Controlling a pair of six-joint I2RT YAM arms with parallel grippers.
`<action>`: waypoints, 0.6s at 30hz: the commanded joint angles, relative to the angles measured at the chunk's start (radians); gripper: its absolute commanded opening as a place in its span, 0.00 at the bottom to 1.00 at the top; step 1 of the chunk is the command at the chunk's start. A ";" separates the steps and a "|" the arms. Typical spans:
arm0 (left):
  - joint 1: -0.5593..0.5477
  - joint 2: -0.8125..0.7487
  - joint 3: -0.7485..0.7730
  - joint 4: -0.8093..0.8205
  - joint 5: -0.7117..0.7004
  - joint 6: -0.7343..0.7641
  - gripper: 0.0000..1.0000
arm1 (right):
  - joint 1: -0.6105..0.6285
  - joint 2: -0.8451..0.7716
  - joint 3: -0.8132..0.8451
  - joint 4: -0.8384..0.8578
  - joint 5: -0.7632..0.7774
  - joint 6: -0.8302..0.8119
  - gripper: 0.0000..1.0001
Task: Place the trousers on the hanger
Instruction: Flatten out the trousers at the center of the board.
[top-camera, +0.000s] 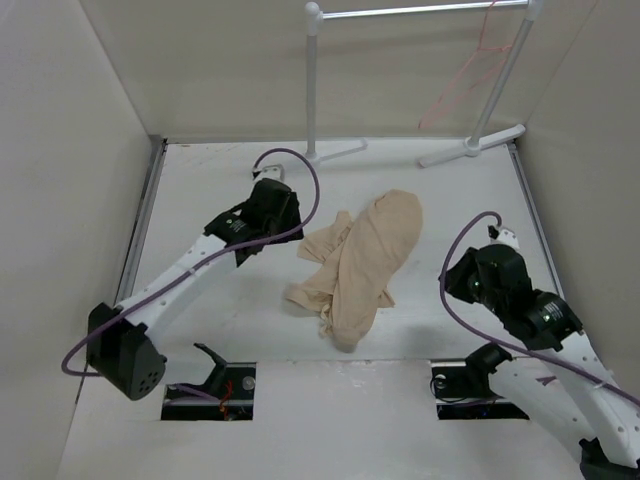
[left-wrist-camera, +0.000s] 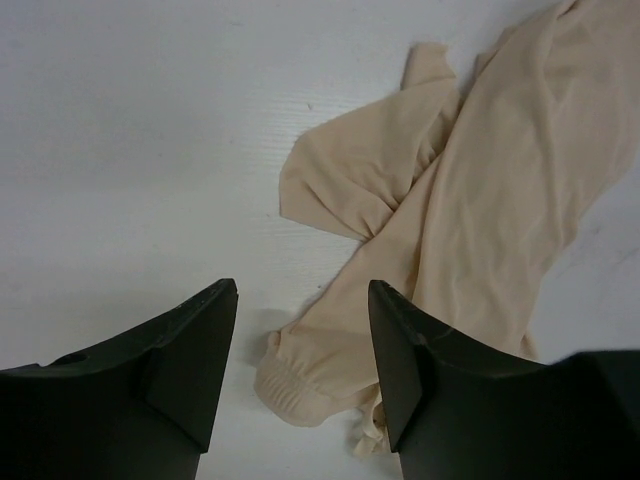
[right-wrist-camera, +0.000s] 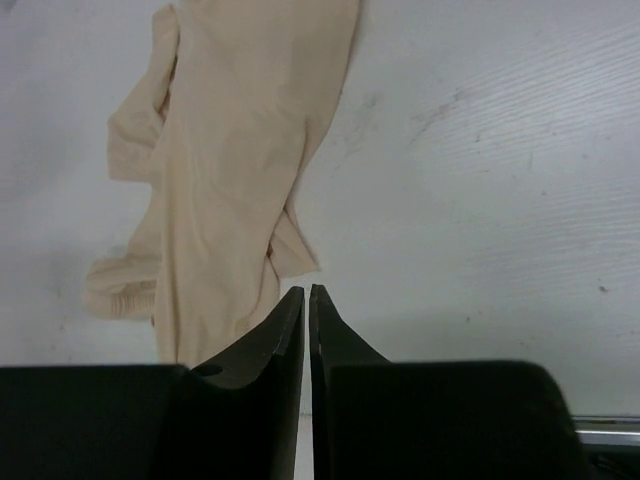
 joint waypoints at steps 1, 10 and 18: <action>-0.029 0.104 0.010 0.115 0.063 0.011 0.52 | 0.068 0.022 -0.031 0.076 -0.045 0.051 0.17; -0.064 0.443 0.102 0.195 0.097 0.048 0.64 | 0.337 0.217 -0.130 0.318 -0.106 0.123 0.63; -0.054 0.644 0.208 0.210 0.097 0.051 0.59 | 0.561 0.514 -0.076 0.490 -0.132 0.151 0.73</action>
